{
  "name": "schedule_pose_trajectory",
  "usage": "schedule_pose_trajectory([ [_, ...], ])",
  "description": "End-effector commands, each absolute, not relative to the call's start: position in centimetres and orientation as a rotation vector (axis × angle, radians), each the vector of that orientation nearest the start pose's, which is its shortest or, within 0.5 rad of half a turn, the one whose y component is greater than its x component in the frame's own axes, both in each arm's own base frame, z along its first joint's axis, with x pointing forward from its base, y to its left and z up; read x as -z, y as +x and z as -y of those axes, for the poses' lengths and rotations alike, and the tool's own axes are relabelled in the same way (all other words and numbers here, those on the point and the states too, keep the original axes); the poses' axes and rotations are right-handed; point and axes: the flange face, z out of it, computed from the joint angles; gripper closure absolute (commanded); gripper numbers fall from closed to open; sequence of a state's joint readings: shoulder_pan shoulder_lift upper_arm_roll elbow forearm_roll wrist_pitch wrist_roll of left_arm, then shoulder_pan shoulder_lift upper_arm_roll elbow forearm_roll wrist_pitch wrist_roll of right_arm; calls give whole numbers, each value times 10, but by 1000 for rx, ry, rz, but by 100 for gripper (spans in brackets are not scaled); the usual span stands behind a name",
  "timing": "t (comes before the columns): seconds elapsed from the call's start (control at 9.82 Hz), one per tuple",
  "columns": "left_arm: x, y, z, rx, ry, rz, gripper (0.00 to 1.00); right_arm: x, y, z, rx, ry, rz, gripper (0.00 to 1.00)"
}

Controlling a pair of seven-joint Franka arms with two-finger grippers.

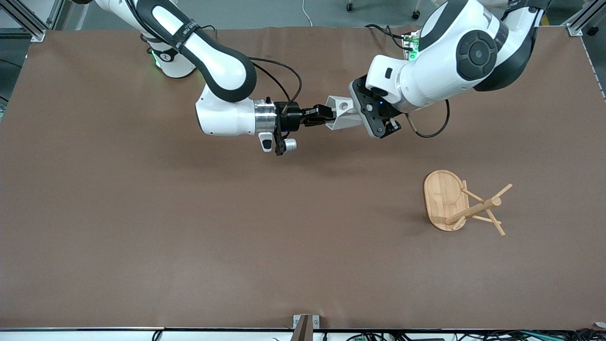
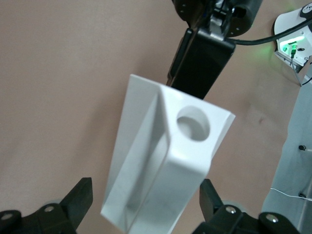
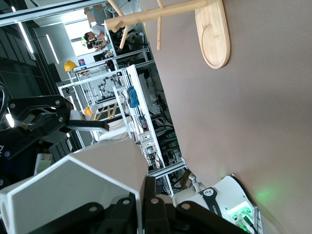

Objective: Hang cup on rack
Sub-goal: 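Open the right gripper to release the cup to the left gripper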

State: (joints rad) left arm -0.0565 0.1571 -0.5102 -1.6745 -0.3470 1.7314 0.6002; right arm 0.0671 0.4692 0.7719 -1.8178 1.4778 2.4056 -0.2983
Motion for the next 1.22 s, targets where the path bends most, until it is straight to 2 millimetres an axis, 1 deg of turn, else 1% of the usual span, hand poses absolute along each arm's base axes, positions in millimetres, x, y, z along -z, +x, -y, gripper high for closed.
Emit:
schedule_pose_trajectory([
  [0.0,-493,496,330,-165,-3018,-1888,3,-382,472,-462,-315,-1795,-160,99],
  [0.31,-480,489,330,-229,-3022,-1891,3,-384,472,-463,-321,-1794,-167,99],
  [0.41,-479,489,330,-229,-3026,-1890,3,-384,472,-463,-325,-1793,-173,99],
  [0.51,-481,490,331,-218,-3032,-1890,5,-384,472,-463,-324,-1794,-171,99],
  [0.61,-482,491,330,-209,-3035,-1885,15,-384,472,-463,-325,-1794,-173,99],
  [0.81,-485,490,328,-205,-3034,-1879,47,-384,470,-464,-327,-1795,-172,99],
  [0.92,-487,491,327,-188,-3036,-1876,73,-383,472,-462,-316,-1801,-181,99],
  [1.02,-489,495,326,-156,-3042,-1865,90,-386,467,-467,-318,-1799,-175,99],
  [1.12,-490,498,323,-132,-3050,-1851,94,-387,468,-466,-315,-1801,-182,99],
])
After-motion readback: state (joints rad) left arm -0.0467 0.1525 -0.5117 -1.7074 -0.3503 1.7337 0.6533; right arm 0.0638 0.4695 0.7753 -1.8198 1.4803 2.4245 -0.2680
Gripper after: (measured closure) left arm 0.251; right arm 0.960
